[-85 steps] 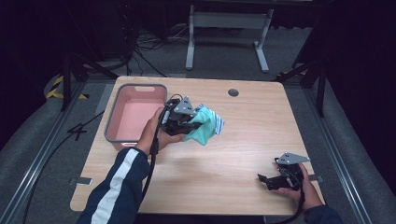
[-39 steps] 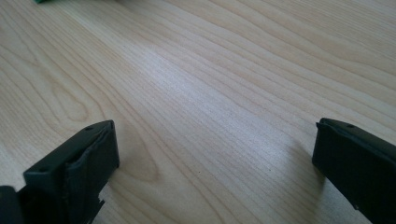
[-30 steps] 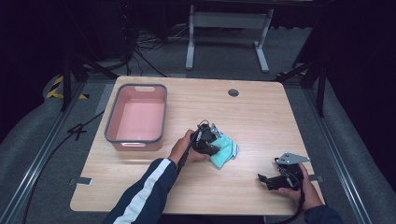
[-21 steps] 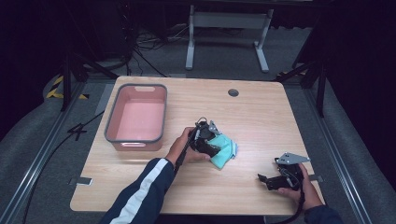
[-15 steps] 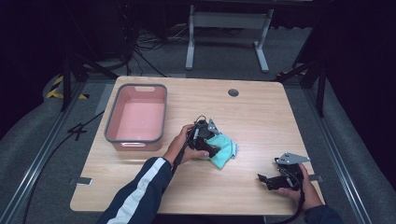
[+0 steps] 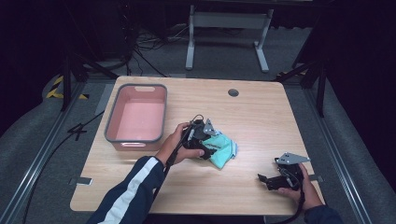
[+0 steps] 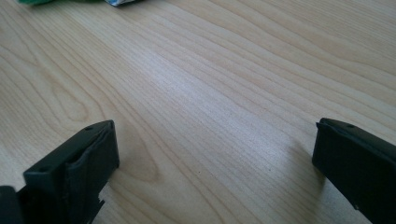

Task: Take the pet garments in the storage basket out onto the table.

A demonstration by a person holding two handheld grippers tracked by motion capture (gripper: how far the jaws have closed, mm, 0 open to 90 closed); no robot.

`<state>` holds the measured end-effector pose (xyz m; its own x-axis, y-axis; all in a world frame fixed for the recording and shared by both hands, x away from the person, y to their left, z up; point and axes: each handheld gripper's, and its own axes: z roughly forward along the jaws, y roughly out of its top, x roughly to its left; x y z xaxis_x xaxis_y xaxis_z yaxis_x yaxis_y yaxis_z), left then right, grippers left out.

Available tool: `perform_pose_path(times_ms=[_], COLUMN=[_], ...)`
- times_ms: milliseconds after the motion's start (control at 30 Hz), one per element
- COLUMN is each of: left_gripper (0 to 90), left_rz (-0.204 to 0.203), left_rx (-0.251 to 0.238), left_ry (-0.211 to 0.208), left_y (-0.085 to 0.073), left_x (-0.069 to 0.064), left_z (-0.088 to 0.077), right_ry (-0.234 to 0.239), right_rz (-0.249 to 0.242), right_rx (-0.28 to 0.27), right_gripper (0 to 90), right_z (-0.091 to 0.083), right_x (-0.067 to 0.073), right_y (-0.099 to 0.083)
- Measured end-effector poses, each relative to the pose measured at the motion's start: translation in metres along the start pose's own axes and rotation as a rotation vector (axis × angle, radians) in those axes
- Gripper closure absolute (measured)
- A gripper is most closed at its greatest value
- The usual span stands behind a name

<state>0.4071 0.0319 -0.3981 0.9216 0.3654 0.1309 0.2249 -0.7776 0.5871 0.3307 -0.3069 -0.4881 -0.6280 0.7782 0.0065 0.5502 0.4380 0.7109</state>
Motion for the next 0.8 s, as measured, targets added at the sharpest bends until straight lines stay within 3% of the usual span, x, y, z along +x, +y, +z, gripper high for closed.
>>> perform_pose_path(times_ms=[367, 533, 800], left_gripper=[22.2, 22.1, 22.4], left_rz=[0.071, 0.080, 0.092], left_rx=[0.027, 0.036, 0.036], left_ry=[0.050, 0.076, 0.075], left_y=[-0.014, -0.027, -0.053], left_x=[-0.011, -0.014, -0.020], left_z=[-0.019, -0.027, -0.043], right_ry=[0.000, 0.000, 0.000], right_rz=[0.000, 0.000, -0.002], right_rx=[0.000, 0.000, 0.001], right_gripper=[0.7, 0.7, 0.7], right_z=[0.000, 0.000, 0.000], right_x=[0.000, 0.000, 0.000], right_y=[0.000, 0.000, 0.000])
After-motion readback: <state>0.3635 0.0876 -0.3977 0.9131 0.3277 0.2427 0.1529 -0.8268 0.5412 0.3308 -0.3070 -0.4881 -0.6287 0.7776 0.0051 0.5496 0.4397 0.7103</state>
